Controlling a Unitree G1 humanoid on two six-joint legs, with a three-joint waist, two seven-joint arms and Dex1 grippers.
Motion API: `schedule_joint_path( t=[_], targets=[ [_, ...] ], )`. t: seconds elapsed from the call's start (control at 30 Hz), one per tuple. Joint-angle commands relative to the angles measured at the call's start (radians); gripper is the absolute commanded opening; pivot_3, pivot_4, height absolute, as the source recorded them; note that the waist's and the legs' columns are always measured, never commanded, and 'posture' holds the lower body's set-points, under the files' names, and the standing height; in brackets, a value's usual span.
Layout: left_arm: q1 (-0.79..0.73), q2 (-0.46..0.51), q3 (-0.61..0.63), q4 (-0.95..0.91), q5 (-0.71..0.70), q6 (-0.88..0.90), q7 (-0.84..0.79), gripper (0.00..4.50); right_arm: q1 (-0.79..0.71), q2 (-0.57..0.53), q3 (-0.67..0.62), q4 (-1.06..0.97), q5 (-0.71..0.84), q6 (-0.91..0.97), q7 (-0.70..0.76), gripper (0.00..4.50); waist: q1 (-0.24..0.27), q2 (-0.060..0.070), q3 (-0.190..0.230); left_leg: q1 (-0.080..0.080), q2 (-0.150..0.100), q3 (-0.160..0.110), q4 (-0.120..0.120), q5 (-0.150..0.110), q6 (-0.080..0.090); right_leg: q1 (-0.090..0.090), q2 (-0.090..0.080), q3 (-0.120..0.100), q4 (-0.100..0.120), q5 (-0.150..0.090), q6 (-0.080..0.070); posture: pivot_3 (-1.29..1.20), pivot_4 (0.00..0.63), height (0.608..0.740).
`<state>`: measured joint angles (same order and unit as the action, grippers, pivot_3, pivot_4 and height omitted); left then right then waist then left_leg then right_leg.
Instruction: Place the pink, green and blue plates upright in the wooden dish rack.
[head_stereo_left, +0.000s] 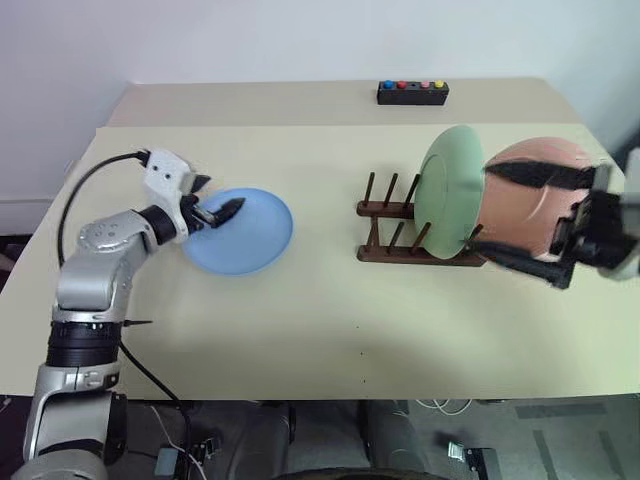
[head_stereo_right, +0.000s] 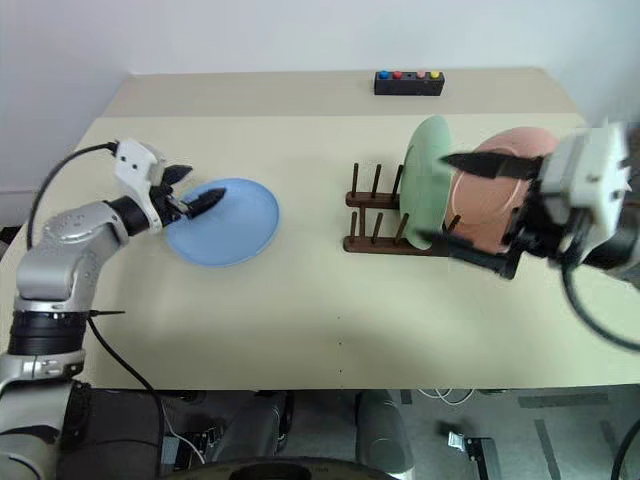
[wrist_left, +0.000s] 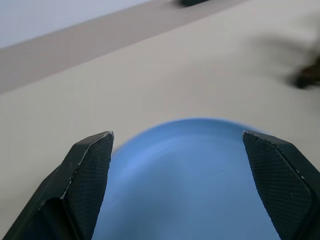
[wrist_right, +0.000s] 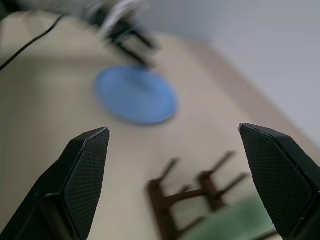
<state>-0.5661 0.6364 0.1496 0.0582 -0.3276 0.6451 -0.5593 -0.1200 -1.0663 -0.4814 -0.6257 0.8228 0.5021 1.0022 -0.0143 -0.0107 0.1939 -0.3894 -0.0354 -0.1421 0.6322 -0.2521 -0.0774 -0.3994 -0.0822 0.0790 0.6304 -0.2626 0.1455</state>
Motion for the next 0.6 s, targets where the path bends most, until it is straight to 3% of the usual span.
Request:
schedule_joint_path(
  t=[0.03, 0.17, 0.4, 0.6],
  targets=[
    [-0.047, 0.027, 0.02, 0.006, 0.006, 0.134, 0.051, 4.34, 0.046, 0.0, 0.089, -0.065, -0.108, -0.073, 0.034, 4.25, -0.001, -0.002, 0.0, 0.0, 0.0, 0.0, 0.0, 0.0, 0.0, 0.0, 0.0, 0.0, 0.0, 0.0, 0.0, 0.0, 0.15, 0.74],
    [-0.079, 0.044, -0.005, 0.054, 0.042, 0.236, 0.093, 4.34, 0.067, 0.048, 0.176, -0.085, -0.139, -0.099, 0.021, 4.25, -0.002, -0.003, 0.0, 0.0, 0.0, 0.0, 0.0, 0.0, 0.0, -0.001, 0.0, 0.0, 0.0, 0.0, 0.0, 0.0, 0.15, 0.74],
    [-0.114, 0.049, -0.072, 0.163, 0.078, 0.398, 0.101, 4.34, 0.084, 0.087, 0.212, -0.096, -0.157, -0.107, 0.009, 4.25, -0.002, -0.004, 0.001, 0.0, 0.0, 0.0, -0.001, 0.0, 0.0, -0.001, 0.0, 0.0, 0.0, 0.0, 0.0, 0.0, 0.15, 0.74],
    [-0.141, 0.016, -0.072, 0.234, 0.079, 0.409, 0.11, 4.34, 0.088, 0.097, 0.22, -0.105, -0.156, -0.104, -0.002, 4.25, 0.001, -0.004, 0.001, 0.0, 0.0, 0.0, 0.0, 0.0, 0.0, -0.001, 0.0, 0.0, 0.001, 0.0, 0.0, 0.0, 0.15, 0.74]
  ],
)
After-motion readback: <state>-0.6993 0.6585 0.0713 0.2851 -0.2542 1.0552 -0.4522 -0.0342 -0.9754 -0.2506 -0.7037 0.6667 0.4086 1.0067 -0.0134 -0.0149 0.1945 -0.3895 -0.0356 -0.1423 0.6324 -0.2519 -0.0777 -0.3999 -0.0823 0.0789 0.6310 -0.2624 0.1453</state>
